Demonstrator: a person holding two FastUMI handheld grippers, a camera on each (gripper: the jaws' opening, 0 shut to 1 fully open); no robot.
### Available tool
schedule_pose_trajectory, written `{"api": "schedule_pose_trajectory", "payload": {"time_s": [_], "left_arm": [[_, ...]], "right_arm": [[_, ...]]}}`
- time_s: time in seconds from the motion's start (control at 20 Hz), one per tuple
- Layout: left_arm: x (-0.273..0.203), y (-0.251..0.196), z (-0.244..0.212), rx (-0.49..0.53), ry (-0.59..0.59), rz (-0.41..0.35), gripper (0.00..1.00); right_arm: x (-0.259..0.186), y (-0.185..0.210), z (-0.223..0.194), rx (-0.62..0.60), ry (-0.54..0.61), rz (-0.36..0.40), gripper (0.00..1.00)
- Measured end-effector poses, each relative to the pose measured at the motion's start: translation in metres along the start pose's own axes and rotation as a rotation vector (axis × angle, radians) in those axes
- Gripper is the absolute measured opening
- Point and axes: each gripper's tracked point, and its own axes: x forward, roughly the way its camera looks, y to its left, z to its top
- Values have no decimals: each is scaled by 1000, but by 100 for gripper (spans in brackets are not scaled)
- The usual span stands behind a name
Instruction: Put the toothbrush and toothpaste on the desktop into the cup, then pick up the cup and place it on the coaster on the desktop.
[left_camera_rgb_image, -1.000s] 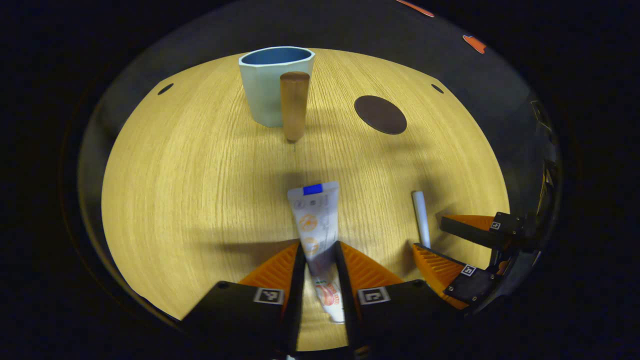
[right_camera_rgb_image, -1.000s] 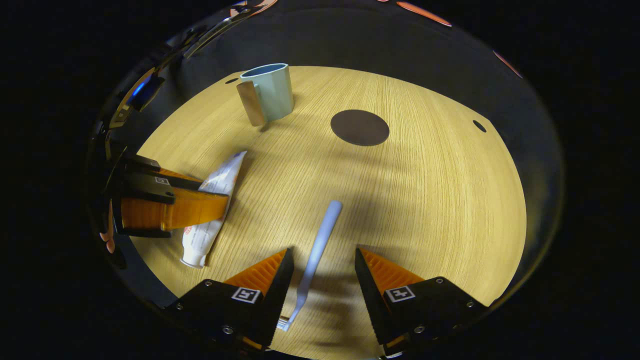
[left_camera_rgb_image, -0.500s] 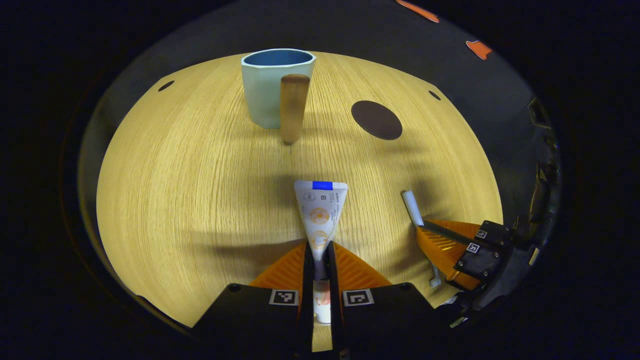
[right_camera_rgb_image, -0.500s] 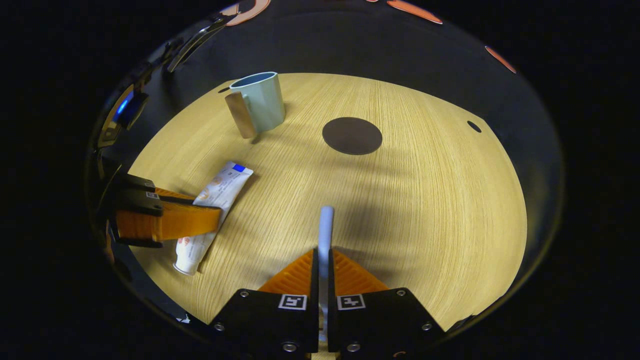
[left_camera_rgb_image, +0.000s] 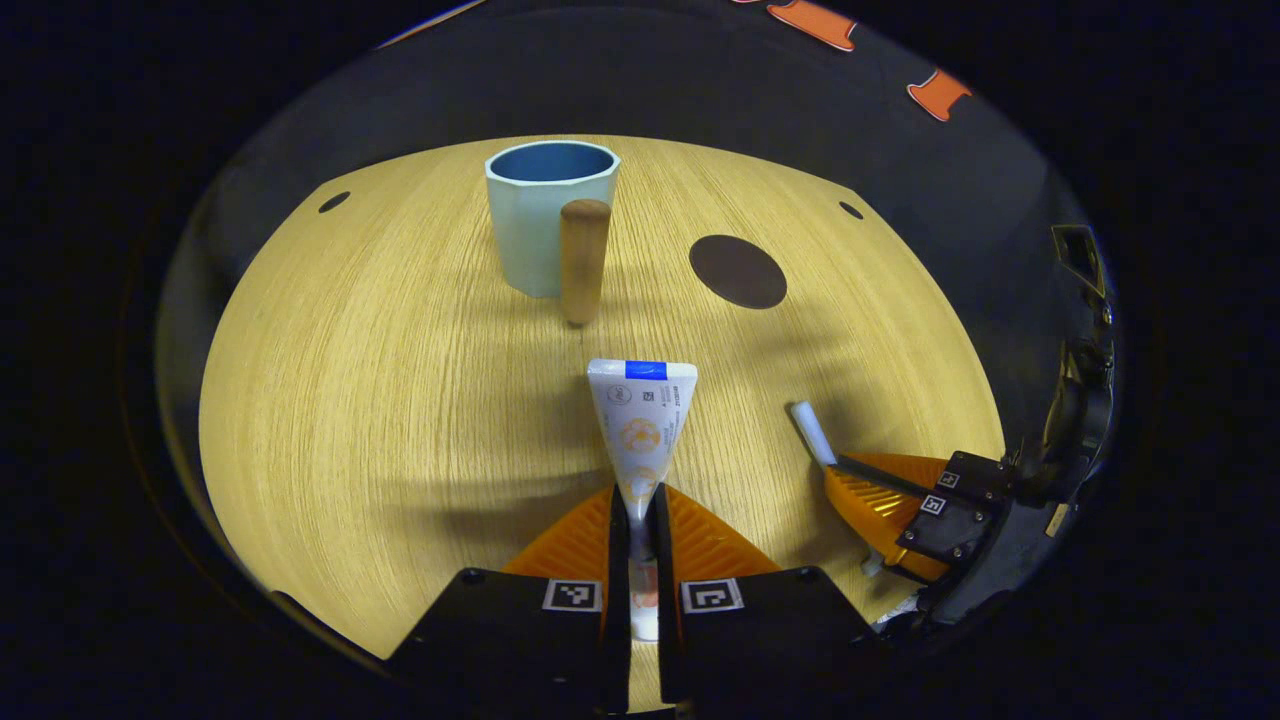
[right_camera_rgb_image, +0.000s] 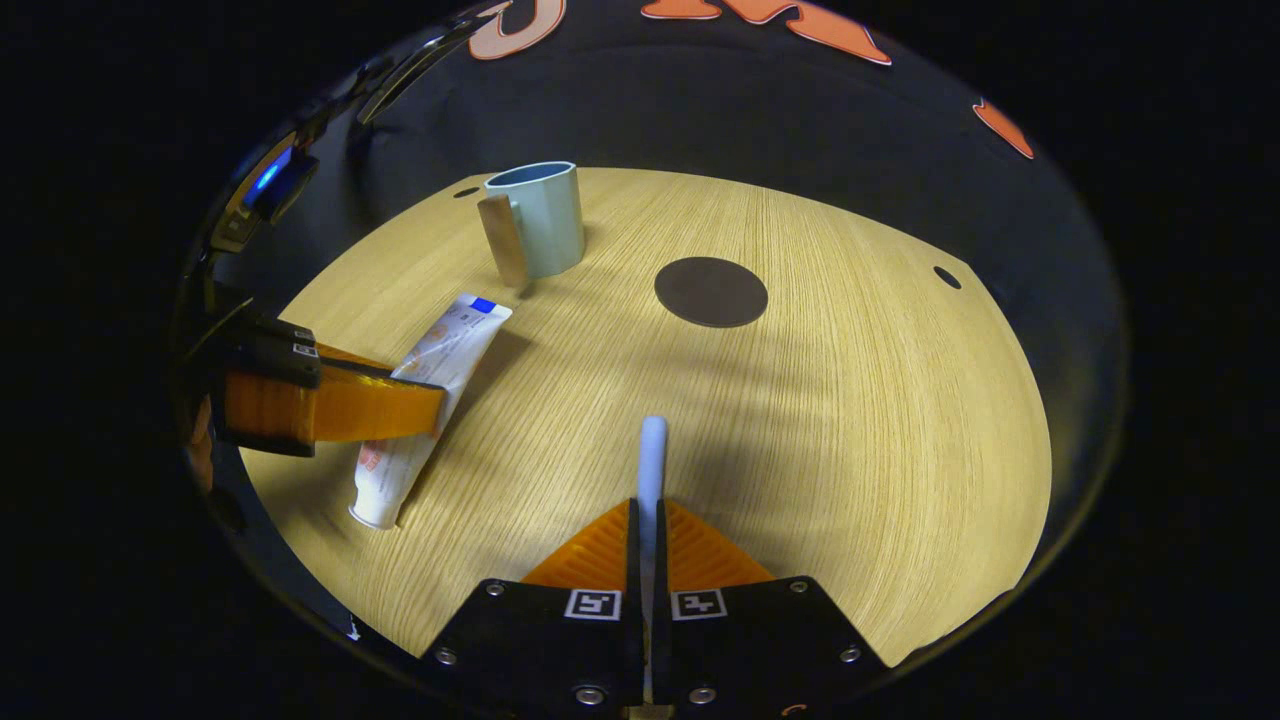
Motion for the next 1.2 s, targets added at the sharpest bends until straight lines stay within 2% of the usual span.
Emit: {"api": "schedule_pose_trajectory", "payload": {"time_s": [0.75,1.2], "left_arm": [[-19,-1,45,65,-301,-23,15],[-43,7,73,93,-508,-35,15]], "right_arm": [[-23,-11,43,110,-294,37,4],[-48,-24,61,148,-497,26,4]]}}
